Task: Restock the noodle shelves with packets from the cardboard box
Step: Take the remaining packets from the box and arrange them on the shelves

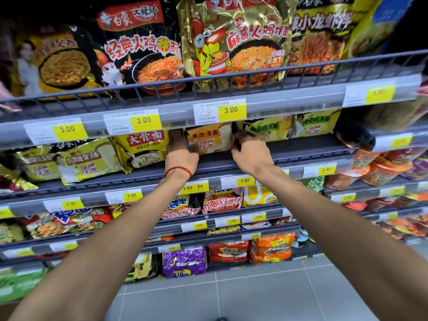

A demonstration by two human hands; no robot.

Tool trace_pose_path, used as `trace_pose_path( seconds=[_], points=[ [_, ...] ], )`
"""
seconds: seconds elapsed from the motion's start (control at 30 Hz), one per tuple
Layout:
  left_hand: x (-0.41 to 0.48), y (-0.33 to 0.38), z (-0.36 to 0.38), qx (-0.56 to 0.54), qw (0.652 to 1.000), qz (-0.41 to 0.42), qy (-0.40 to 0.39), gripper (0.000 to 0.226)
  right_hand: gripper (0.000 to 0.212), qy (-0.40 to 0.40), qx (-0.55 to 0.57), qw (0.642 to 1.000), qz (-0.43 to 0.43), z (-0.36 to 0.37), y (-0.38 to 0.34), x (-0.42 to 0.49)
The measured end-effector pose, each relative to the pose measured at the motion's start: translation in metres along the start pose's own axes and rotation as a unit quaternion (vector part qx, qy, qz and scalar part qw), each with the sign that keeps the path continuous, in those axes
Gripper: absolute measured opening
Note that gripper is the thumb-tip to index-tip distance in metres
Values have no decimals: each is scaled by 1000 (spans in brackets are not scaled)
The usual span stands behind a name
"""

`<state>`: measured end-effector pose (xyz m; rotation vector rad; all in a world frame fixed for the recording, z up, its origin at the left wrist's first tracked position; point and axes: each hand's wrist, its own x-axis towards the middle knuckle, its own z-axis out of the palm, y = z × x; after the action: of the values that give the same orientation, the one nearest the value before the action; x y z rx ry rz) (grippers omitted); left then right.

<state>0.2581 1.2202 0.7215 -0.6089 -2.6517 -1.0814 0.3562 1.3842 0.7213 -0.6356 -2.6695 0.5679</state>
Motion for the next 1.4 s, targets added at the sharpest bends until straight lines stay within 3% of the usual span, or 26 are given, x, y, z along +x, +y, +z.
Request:
trace_pose_path(
  seconds=[0.2, 0.37, 0.53, 0.67, 0.8, 0.87, 0.93, 1.0, 1.07, 1.23, 1.4],
  points=[
    [-26, 7, -6, 30, 999, 20, 29, 42, 36, -47, -12, 998, -34, 5, 6, -9],
    [-24, 6, -8, 111, 990, -3, -87, 35, 37, -62, -31, 996, -54, 5, 4, -11],
    [-14, 6, -3, 126, 980, -2, -153, 63, 37, -89, -49, 993, -55, 3, 0, -11],
    [-13, 4, 3, 129, 986, -56, -89, 38, 32, -86, -18, 996, -23, -5, -4, -16],
    [-4, 19, 17, 76, 987, -121, -75, 82, 19, 58, 84, 989, 102, -25, 3, -25],
    [7, 25, 31, 51, 978, -171, -111, 101, 27, 56, 91, 984, 145, -31, 5, -21],
    [11, 36, 42, 22, 973, -201, -114, 105, 65, 28, 95, 976, 193, -33, 10, -9],
    [13, 47, 46, 14, 979, -201, -32, 111, 88, 1, 67, 974, 216, -28, 18, 9],
    [13, 57, 44, 27, 979, -198, 30, 115, 91, -6, 3, 975, 221, -20, 25, 23],
    [18, 60, 51, 56, 978, -198, 38, 114, 96, 44, 36, 963, 263, -14, 25, 45],
    [19, 64, 54, 42, 976, -208, 47, 114, 86, 60, -27, 962, 265, -7, 20, 56]
  ],
)
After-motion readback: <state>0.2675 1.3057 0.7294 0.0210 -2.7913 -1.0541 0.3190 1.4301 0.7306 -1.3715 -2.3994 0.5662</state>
